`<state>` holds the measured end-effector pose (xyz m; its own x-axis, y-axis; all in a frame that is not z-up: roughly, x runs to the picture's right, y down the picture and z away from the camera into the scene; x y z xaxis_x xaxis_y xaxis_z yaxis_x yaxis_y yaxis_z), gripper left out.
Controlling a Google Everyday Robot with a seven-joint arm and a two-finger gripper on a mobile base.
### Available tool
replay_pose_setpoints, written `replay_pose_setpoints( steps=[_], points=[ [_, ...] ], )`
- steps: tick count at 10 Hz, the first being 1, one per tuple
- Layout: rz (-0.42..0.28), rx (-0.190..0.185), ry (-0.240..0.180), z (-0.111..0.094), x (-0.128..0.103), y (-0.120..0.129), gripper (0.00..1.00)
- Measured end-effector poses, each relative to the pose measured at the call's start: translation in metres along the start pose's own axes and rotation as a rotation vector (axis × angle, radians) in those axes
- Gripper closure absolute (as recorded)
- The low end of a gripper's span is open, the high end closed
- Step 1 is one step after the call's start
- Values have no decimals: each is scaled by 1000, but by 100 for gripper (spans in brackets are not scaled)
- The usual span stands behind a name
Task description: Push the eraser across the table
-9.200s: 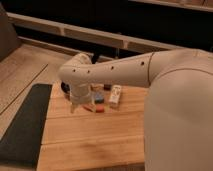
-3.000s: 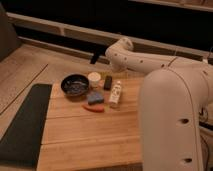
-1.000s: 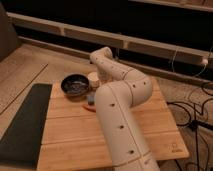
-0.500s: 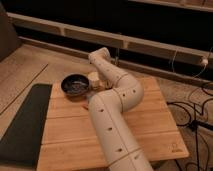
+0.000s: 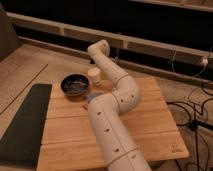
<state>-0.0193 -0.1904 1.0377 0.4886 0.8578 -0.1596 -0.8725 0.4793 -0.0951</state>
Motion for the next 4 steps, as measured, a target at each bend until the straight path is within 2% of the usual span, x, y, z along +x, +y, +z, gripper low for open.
replay_pose_setpoints(
  steps=[1, 2, 3, 4],
  points=[
    [-15, -26, -31, -11, -14, 7, 78],
    [-38, -63, -43, -25, -24, 20, 68],
    [-70, -109, -33, -39, -30, 38, 59],
    [-74, -114, -30, -40, -30, 40, 58]
  ],
)
